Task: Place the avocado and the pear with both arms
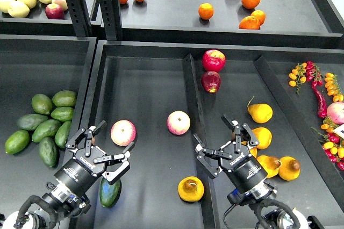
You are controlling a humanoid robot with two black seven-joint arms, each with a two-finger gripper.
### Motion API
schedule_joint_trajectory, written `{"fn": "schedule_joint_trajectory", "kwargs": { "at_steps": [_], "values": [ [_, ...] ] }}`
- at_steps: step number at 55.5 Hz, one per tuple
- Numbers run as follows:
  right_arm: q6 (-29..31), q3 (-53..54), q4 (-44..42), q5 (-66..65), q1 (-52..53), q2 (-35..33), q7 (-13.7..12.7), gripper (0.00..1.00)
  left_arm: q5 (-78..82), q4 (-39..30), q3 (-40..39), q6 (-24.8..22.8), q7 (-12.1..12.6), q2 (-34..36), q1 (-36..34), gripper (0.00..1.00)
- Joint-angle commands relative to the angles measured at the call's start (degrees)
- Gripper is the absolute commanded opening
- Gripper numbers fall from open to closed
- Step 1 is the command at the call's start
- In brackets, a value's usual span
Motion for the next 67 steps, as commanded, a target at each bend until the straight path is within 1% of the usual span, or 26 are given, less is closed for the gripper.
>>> {"fn": "schedule_joint_trajectory", "kwargs": {
  "at_steps": [1,7,18,35,44,67],
  "values": [
    [0.0,0.0,0.0,0.0,0.0,0.0,0.0,1.00,0.0,-0.1,-0.1,0.0,0.2,0.0,0.0,0.99],
    [0.0,0.0,-0.1,0.0,0.0,0.0,0.0,1.00,0.0,-1.3,-0.2,0.0,0.6,0.0,0.0,0.99],
    [0.0,0.0,-0.1,0.0,0.0,0.0,0.0,1.00,0.1,-0.8,-0.3,0.0,-0.2,0.0,0.1,0.99],
    [0.0,0.0,-0.1,0.0,-0.1,0.0,0.0,1.00,0.1,-0.4,-0.2,0.0,-0.3,0.0,0.1,0.99],
    [0.0,0.0,0.0,0.0,-0.1,0.0,0.0,1.00,-0.5,-0.6,0.1,0.0,0.1,0.0,0.1,1.00],
    [0.0,0.0,0.1,0.0,-0.1,0.0,0.0,1.00,-0.7,-0.2,2.3,0.0,0.2,0.0,0.4,1.00]
  ]
}}
